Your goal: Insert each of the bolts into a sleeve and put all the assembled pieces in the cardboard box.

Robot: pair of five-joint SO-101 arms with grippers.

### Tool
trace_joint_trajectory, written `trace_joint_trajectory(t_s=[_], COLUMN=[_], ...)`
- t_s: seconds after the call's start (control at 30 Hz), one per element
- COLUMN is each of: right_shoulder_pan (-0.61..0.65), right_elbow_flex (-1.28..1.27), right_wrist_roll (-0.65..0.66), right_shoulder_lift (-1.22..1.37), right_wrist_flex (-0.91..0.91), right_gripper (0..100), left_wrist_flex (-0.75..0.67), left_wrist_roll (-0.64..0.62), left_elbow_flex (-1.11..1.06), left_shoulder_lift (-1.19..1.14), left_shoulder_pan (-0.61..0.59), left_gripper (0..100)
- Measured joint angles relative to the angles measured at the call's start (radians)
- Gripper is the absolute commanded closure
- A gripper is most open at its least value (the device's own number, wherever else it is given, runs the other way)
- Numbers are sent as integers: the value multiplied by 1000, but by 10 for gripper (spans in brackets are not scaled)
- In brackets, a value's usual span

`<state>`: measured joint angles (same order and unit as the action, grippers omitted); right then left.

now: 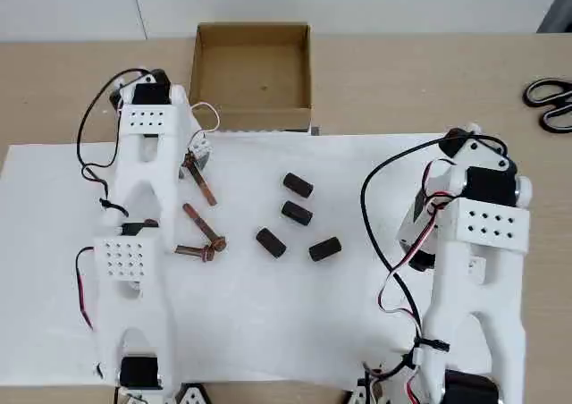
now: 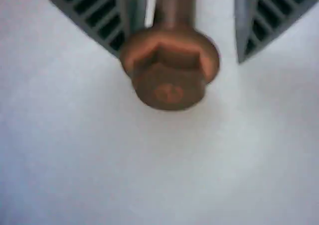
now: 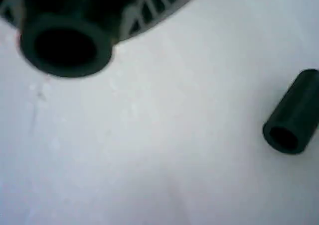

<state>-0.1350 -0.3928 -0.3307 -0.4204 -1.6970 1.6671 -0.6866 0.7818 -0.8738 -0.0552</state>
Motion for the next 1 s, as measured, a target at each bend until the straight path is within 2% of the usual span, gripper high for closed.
trace_joint_trajectory(t_s=[0.2, 0.33, 0.77, 0.87, 1.0], right_shoulder_pan=[0, 0, 2, 2, 11], right_elbow_flex=[0, 0, 60, 127, 173], right_wrist_roll=[0, 0, 0, 0, 12], right_shoulder_lift=[0, 0, 0, -11, -101], right_wrist_flex=[0, 0, 0, 0, 0], right_gripper=[995, 995, 995, 995, 995], left_wrist_flex=[0, -3, 54, 57, 57], left_wrist_roll=[0, 0, -5, 21, 120], left_elbow_flex=[23, 37, 157, 161, 146], left_shoulder_lift=[-40, -51, -64, 14, 215], left_shoulder_pan=[2, 5, 58, 89, 143], left_gripper=[891, 1000, 995, 995, 995])
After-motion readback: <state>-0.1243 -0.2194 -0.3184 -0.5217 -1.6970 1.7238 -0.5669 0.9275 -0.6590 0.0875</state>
